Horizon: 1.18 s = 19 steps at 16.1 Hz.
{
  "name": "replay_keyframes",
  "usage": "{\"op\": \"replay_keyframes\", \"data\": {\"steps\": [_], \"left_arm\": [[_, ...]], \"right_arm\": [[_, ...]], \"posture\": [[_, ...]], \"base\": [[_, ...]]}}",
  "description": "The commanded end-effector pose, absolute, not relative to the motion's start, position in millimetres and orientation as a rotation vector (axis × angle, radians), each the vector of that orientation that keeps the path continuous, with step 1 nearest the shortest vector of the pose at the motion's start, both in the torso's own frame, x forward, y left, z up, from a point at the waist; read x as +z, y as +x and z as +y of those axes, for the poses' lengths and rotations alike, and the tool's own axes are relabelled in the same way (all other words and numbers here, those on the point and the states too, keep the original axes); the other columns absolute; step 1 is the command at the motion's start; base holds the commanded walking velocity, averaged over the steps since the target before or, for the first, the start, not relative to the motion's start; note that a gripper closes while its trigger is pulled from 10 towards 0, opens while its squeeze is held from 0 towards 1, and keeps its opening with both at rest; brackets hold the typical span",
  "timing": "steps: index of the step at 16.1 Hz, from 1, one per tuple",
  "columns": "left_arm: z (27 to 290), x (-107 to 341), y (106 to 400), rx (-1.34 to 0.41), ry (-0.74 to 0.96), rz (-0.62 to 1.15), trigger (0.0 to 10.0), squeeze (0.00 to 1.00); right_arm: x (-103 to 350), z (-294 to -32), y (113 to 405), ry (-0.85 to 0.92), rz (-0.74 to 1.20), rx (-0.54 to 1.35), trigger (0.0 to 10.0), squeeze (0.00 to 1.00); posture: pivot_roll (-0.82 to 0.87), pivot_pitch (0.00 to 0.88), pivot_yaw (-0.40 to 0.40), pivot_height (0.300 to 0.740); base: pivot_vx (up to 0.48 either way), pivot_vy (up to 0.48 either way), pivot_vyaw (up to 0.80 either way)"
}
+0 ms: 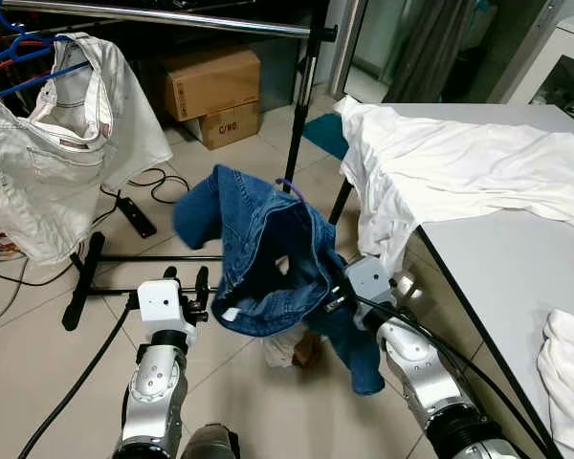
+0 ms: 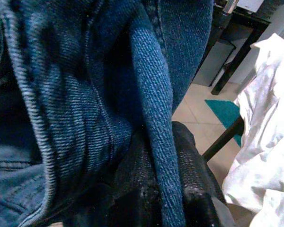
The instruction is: Hang hanger
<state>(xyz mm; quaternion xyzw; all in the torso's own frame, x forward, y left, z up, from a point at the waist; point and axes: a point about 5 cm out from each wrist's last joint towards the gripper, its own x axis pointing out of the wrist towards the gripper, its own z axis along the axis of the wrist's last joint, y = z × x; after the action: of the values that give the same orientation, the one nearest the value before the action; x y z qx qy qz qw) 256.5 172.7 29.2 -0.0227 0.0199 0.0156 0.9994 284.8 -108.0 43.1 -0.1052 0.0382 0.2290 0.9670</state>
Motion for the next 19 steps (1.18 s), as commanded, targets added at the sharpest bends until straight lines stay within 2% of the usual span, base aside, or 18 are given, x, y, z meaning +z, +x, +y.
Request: {"op": "replay_keyframes", "data": {"steps": [1,9,19], "left_arm": [[168.0,23.6,254.9,0.025,-0.050,0.073,10.0,0.00],[165.9,26.4,259.9,-0.002,-0.034,0.071,10.0,0.00],[164.9,26.9,260.1,-0.005,-0.017,0.067,10.0,0.00]], "right_arm": [[52.2,-113.4,290.2,-0.196,0.027,0.433,10.0,0.00],[49.7,-114.3,289.0,-0.190,0.033,0.421,10.0,0.00],[46.0,-113.5,287.9,-0.188,0.050,0.445,10.0,0.00]], "posture": [[0.17,0.032,-0.088,0.740],[0.15,0.028,-0.075,0.740],[0.16,0.029,-0.073,0.740]], "base": [[0.000,0.480,0.00],[0.000,0.449,0.00],[0.000,0.000,0.00]]}}
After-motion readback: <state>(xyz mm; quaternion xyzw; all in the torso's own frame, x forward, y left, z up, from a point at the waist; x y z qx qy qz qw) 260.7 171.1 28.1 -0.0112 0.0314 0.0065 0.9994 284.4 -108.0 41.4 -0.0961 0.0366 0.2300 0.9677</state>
